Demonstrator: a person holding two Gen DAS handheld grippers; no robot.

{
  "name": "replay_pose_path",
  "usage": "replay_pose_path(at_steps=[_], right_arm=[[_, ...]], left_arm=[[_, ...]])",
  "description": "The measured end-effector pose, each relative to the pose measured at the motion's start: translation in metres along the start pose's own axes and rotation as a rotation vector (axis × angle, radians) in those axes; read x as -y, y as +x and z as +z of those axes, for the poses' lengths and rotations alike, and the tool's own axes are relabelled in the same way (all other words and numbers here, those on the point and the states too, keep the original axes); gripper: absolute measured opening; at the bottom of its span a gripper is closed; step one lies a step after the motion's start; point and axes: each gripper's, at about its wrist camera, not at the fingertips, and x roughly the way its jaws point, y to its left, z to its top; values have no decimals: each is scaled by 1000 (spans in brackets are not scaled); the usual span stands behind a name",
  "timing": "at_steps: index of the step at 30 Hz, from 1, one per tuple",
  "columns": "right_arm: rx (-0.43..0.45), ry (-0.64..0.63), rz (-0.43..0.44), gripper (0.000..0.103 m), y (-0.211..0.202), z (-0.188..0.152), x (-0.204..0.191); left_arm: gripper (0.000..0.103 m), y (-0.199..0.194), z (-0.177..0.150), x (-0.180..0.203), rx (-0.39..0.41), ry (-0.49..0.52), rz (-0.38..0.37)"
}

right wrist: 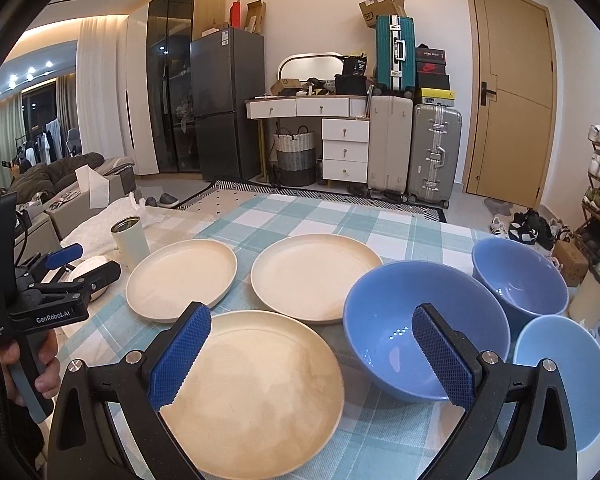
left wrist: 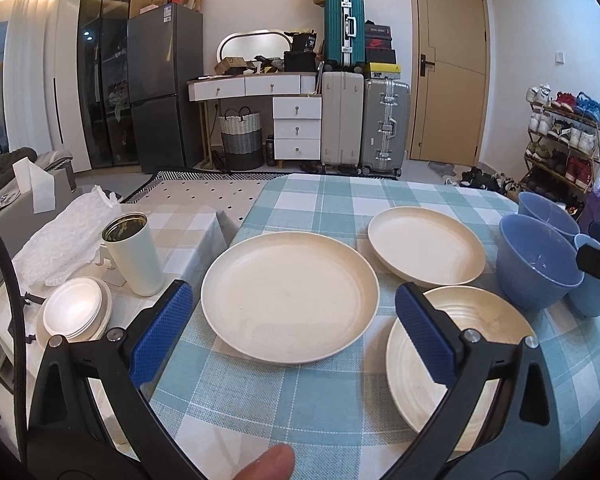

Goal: Organize plates and bowls

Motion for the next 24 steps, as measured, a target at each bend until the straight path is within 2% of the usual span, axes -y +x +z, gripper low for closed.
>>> replay_pose_path(at_steps=[3,7,15,24], right_arm=[[-18,5,17,103,9,5,-3],[-26,2,42,103,24,14,-10],[-58,-21,85,103,55,26,-24],[-110,-20,137,102,94,29,-40]], left_arm=[[101,7,2,-3,-18,0,0],[101,21,5,-14,-53,-48,-39],[101,40,8,-25,-66,-40,20],[101,70,6,-42,-110,-72,44]])
